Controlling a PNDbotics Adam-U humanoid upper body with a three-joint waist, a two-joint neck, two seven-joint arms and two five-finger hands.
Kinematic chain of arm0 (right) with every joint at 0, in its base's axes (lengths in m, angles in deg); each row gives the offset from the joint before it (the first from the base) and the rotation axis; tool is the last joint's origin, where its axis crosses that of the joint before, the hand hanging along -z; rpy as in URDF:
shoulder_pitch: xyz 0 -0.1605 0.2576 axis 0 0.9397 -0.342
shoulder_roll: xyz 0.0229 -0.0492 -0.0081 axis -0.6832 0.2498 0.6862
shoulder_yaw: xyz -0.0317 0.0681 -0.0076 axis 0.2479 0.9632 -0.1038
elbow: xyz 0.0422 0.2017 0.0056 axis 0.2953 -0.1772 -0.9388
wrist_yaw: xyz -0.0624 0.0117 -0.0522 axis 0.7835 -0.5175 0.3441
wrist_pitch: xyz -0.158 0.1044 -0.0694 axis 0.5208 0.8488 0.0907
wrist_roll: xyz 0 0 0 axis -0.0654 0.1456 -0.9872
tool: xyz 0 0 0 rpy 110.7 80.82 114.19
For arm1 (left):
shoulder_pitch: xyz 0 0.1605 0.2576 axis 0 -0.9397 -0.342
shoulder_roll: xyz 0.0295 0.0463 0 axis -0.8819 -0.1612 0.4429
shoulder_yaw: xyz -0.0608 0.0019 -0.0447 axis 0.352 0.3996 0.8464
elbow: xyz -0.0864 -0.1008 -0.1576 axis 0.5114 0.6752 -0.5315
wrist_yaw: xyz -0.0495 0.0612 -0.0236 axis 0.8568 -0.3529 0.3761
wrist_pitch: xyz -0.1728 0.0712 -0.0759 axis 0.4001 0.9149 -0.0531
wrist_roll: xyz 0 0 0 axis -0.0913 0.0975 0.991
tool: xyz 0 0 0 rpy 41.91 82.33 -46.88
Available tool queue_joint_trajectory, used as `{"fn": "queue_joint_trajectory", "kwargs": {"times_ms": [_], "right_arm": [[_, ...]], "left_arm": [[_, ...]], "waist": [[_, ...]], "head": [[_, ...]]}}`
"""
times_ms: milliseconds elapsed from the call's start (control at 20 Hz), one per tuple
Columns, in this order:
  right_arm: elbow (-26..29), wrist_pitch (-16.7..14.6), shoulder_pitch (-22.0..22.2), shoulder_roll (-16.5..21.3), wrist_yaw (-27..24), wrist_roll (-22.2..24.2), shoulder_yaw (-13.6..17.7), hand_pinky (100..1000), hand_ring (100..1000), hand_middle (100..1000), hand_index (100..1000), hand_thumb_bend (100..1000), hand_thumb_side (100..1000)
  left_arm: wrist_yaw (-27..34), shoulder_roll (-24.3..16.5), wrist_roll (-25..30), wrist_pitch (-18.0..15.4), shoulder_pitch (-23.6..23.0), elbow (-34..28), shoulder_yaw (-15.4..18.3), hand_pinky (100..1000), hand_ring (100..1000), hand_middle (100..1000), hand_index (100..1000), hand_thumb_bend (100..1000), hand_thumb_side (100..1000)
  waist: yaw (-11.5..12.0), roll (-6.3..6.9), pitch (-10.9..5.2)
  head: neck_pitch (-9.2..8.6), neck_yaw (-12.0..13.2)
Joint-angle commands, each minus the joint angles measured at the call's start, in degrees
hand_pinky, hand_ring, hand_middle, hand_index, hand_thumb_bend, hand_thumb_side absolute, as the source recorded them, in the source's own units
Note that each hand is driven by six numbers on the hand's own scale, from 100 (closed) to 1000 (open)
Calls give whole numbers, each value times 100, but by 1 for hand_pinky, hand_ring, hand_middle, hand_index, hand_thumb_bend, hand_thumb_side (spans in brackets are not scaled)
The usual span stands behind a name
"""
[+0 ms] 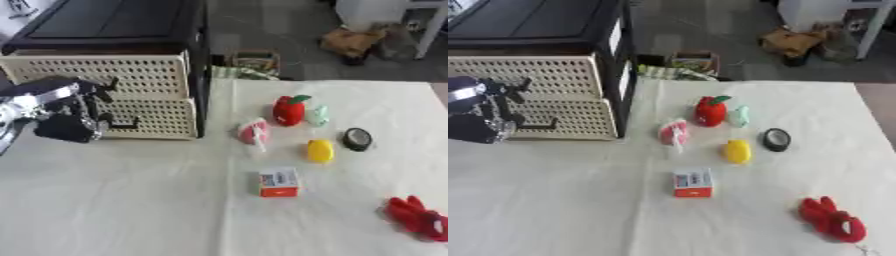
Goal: Pick up objects from table and place into drawer.
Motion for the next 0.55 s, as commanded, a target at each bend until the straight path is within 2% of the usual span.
{"fn": "queue_joint_trajectory", "kwargs": {"times_ms": [50, 250, 550], "right_arm": [[93, 3, -80, 112, 11, 8, 64, 784, 592, 521, 733, 100, 771], [93, 4, -75, 116, 13, 6, 67, 783, 592, 521, 732, 100, 764], [93, 6, -67, 115, 13, -4, 72, 783, 592, 521, 732, 100, 764]], "left_arm": [[63, -142, -62, -5, 69, -46, 25, 245, 450, 521, 873, 105, 408], [-15, -269, 201, -65, -126, -270, -13, 215, 410, 485, 796, 105, 408], [-229, -354, 719, -72, -264, -614, 105, 215, 410, 485, 796, 105, 408]], "waist": [[10, -15, -118], [45, -33, -154], [58, -38, -170]], "head": [[-83, -2], [-56, -27], [-42, -50]]}}
